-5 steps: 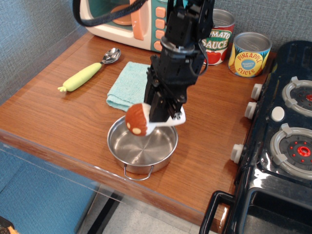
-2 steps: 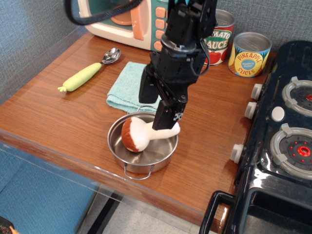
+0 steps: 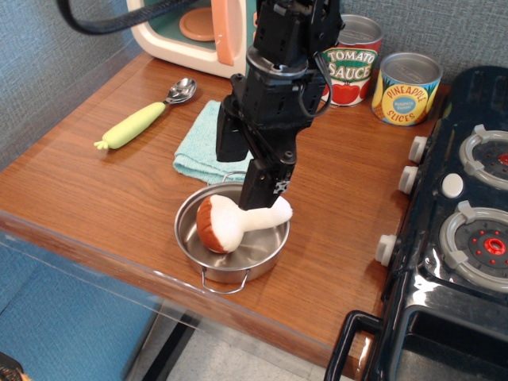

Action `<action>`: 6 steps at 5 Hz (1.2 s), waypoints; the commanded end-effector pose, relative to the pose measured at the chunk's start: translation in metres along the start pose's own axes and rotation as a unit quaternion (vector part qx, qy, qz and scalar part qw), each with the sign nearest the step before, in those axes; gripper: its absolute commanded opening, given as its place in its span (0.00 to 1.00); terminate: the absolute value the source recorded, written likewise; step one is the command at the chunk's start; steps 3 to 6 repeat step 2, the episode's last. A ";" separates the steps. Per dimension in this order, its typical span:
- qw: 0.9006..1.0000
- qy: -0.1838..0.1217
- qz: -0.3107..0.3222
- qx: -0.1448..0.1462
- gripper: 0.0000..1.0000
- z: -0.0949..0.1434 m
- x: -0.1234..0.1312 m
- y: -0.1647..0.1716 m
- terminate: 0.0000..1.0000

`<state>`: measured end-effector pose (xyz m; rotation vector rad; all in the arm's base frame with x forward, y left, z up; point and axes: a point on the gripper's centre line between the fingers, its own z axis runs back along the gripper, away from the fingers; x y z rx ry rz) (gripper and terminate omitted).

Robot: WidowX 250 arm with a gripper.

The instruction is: Place the mushroom in the silver pot

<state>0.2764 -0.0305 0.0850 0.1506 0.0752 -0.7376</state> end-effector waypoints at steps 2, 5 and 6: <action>0.997 -0.026 0.064 0.031 1.00 0.010 -0.010 0.002 1.00; 0.997 -0.026 0.064 0.031 1.00 0.010 -0.010 0.002 1.00; 0.997 -0.026 0.064 0.031 1.00 0.010 -0.010 0.002 1.00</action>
